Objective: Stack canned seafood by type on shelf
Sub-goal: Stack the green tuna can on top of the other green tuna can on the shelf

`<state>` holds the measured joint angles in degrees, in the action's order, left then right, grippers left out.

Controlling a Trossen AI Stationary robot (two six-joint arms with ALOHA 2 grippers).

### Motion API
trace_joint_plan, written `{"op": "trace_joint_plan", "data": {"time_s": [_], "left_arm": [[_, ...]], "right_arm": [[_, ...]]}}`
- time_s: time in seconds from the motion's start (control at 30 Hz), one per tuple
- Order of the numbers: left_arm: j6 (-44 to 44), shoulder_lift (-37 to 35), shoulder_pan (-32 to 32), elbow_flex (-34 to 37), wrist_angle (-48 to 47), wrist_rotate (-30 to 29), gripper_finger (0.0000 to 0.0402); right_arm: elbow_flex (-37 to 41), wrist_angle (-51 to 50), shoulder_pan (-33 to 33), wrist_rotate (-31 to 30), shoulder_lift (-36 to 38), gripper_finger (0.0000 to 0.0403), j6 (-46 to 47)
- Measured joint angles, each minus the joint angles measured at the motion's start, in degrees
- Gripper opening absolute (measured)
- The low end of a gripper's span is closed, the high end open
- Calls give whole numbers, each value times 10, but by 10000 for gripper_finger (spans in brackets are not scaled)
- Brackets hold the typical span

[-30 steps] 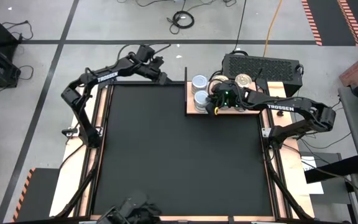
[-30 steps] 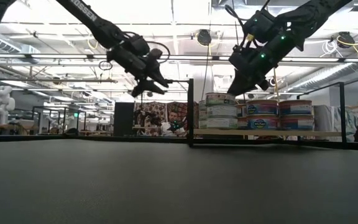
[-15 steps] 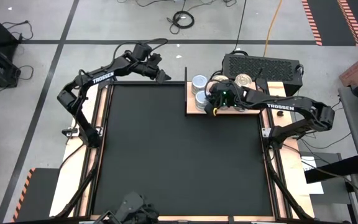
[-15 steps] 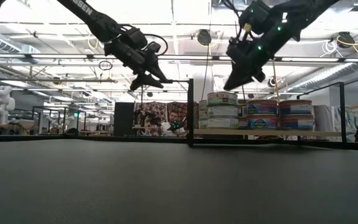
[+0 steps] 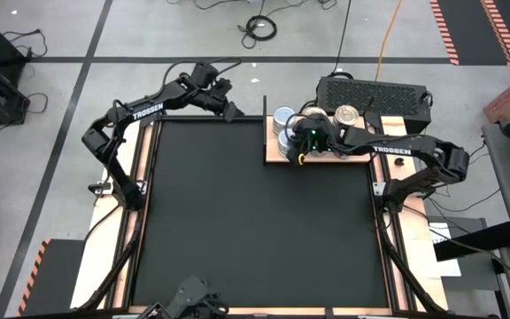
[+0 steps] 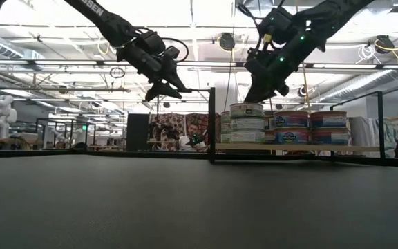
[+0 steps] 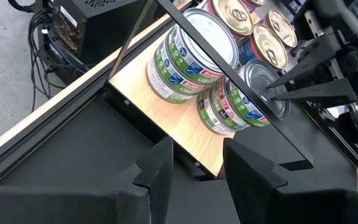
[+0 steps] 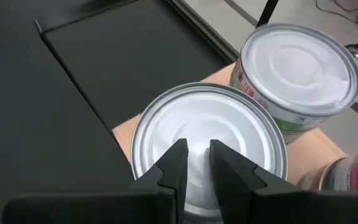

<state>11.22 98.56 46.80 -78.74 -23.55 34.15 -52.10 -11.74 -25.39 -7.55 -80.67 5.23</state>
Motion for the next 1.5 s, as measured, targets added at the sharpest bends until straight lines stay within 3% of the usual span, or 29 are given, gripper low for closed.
{"op": "trace_joint_plan", "data": {"time_s": [0.67,1.1,1.5], "left_arm": [[-15,0,-1,0,0,-2,141],[-16,0,0,0,0,-2,141],[-28,0,0,0,0,-2,141]], "right_arm": [[-2,-13,0,-14,-7,63,6],[-3,20,0,12,-35,63,16],[0,6,0,21,-8,63,12]]}}
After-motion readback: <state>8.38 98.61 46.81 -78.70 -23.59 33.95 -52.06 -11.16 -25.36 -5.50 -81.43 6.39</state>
